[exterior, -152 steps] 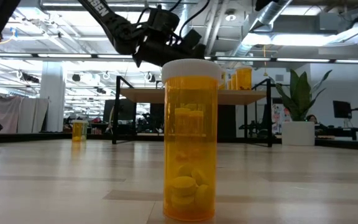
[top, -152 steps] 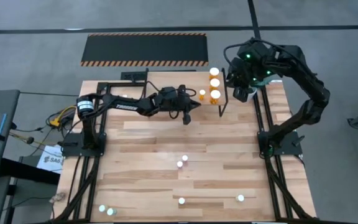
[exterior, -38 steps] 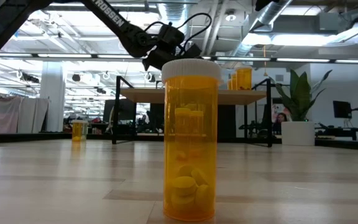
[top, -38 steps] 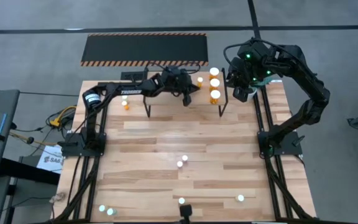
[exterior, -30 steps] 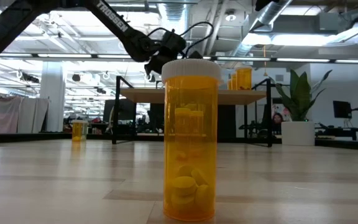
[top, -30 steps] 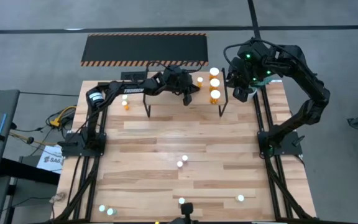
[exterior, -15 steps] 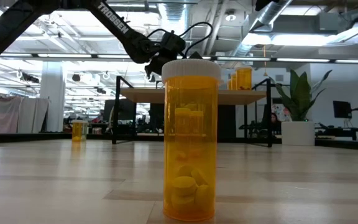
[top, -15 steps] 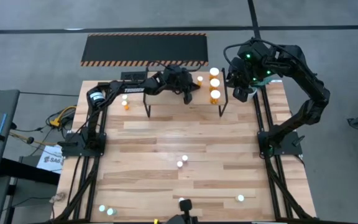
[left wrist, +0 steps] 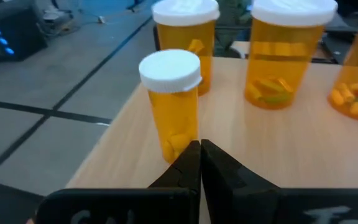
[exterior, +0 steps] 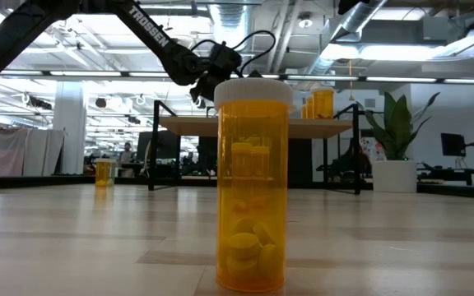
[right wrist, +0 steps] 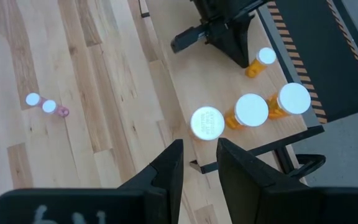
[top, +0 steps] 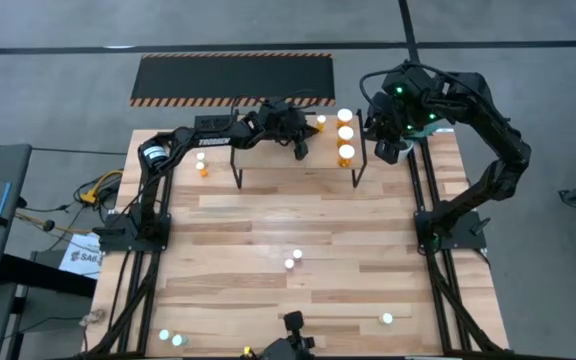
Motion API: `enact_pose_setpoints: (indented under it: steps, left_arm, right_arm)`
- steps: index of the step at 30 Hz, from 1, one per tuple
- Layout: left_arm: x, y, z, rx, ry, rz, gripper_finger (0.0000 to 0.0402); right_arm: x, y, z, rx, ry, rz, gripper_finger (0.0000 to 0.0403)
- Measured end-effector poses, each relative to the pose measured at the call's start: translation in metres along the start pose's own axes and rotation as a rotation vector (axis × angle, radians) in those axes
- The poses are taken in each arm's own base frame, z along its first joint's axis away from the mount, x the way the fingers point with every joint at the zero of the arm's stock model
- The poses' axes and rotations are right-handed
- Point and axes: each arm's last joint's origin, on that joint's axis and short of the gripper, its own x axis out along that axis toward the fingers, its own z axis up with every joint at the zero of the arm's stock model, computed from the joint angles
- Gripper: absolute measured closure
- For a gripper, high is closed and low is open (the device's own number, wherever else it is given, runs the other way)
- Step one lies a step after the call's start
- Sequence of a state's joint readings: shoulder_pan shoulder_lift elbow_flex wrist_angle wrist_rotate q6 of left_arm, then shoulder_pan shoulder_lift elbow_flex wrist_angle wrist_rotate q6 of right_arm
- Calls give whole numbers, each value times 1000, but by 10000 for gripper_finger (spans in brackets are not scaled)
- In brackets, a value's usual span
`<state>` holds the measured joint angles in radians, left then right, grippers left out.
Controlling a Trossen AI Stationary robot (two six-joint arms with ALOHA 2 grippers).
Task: Pick and place medicine bottles onto shelf by color
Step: Put the right small orange pill bottle on the shelf
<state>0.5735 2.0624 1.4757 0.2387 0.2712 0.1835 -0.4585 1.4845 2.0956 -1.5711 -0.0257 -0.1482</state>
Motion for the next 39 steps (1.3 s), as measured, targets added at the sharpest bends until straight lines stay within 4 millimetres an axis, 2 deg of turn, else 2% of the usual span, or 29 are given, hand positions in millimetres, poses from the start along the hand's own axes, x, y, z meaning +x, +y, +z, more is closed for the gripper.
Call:
enact_pose_setpoints:
  steps: [8, 16, 21, 39]
  left_arm:
    - [1, -6, -2, -70, 23, -65, 401]
    - [5, -20, 4, 6, -12, -32, 401]
    - [5, -16, 6, 19, -22, 49, 401]
    - [2, -4, 8, 21, -55, 92, 401]
  right_arm:
    - [0, 0, 0, -2, 0, 0, 285]
    - [0, 0, 0, -2, -1, 0, 285]
    - [0, 0, 0, -2, -1, -1, 285]
    - [0, 0, 0, 1, -2, 0, 285]
